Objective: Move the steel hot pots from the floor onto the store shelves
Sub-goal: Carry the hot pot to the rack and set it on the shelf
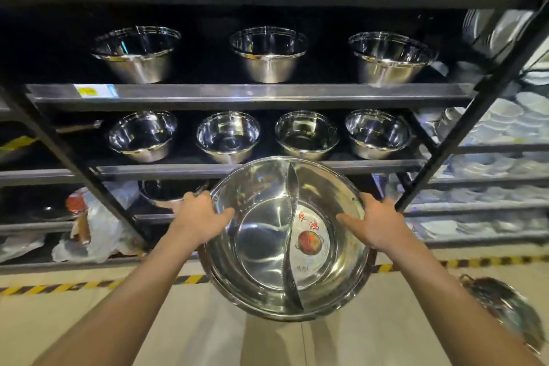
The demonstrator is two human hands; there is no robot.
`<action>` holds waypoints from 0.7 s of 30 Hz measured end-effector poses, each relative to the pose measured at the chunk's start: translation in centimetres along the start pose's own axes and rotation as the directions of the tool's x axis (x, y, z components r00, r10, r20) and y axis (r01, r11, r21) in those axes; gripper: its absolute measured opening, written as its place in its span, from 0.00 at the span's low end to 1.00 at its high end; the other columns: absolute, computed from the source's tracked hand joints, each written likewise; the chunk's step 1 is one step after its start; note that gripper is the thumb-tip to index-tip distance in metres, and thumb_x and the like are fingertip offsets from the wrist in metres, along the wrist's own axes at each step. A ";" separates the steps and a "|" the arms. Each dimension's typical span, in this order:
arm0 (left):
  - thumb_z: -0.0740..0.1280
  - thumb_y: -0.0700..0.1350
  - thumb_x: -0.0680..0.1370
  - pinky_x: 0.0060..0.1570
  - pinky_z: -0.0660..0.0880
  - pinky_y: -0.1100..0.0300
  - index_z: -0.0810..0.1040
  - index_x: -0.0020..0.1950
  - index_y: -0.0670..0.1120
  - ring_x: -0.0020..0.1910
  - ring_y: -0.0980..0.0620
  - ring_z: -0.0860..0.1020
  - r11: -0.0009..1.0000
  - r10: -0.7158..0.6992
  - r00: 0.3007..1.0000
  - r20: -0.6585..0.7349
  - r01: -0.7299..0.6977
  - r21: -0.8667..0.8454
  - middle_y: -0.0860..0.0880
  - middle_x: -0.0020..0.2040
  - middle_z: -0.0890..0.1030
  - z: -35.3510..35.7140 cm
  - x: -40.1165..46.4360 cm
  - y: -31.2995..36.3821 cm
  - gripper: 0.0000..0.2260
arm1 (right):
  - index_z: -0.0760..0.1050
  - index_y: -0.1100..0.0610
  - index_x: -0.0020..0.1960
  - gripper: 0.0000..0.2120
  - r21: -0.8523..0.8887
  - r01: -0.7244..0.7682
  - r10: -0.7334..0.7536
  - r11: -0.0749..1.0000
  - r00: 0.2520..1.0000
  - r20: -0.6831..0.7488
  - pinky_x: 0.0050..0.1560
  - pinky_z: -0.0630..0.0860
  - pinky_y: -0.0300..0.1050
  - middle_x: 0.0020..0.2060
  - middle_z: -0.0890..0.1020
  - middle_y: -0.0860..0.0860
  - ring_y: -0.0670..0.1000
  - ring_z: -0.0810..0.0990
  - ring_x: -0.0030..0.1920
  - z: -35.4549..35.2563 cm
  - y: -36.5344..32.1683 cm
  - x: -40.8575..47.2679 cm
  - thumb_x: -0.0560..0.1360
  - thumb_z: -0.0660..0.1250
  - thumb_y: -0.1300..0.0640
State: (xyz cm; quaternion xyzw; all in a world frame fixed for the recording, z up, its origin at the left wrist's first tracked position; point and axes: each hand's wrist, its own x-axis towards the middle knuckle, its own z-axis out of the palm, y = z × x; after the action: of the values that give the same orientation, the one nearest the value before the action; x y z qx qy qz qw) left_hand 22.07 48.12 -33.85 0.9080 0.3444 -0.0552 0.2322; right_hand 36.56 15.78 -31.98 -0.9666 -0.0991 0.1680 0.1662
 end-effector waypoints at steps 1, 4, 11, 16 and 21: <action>0.65 0.66 0.72 0.57 0.69 0.44 0.73 0.66 0.48 0.67 0.35 0.68 1.000 -0.025 1.000 0.011 0.025 -0.017 0.39 0.67 0.72 1.0 -0.3 -0.3 0.30 | 0.65 0.50 0.73 0.39 0.002 -0.010 0.010 1.000 1.000 0.016 0.63 0.74 0.60 0.65 0.69 0.63 0.68 0.72 0.65 0.9 0.5 -0.1 0.70 0.65 0.28; 0.65 0.66 0.73 0.63 0.68 0.42 0.69 0.71 0.48 0.69 0.32 0.65 0.994 -0.106 0.993 0.043 0.106 -0.002 0.40 0.70 0.66 4.8 -1.4 -1.2 0.33 | 0.65 0.50 0.73 0.38 -0.034 -0.015 0.017 0.999 0.999 0.049 0.65 0.70 0.59 0.68 0.70 0.63 0.67 0.70 0.68 4.7 2.6 -0.1 0.72 0.64 0.29; 0.67 0.62 0.74 0.65 0.69 0.43 0.73 0.67 0.47 0.67 0.36 0.69 0.995 -0.103 0.989 0.110 0.102 0.016 0.39 0.65 0.73 19.3 -0.4 -7.0 0.27 | 0.64 0.48 0.74 0.36 -0.016 -0.019 0.021 1.000 0.993 0.116 0.65 0.70 0.59 0.68 0.70 0.63 0.67 0.69 0.68 19.4 10.0 2.5 0.73 0.65 0.31; 0.65 0.64 0.76 0.64 0.67 0.45 0.71 0.68 0.45 0.65 0.35 0.68 0.986 -0.158 0.973 0.169 0.147 0.074 0.38 0.64 0.72 32.8 4.5 -13.4 0.29 | 0.61 0.49 0.76 0.36 -0.060 -0.009 0.020 0.998 0.983 0.184 0.63 0.71 0.57 0.65 0.72 0.61 0.64 0.69 0.66 33.2 14.7 7.5 0.75 0.63 0.31; 0.63 0.66 0.75 0.63 0.70 0.42 0.70 0.69 0.46 0.65 0.33 0.69 0.982 -0.182 0.971 0.157 0.171 0.084 0.37 0.65 0.70 44.8 12.5 -19.4 0.31 | 0.61 0.49 0.77 0.37 -0.064 0.001 0.010 0.998 0.986 0.169 0.63 0.70 0.58 0.64 0.72 0.62 0.64 0.67 0.68 46.3 16.9 15.4 0.75 0.64 0.33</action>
State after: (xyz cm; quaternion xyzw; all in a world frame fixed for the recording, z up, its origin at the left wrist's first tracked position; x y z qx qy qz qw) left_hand 21.54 47.70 -84.29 0.8736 0.4013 -0.1623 0.2223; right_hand 36.56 17.26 -83.62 -0.9539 -0.1161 0.2467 0.1258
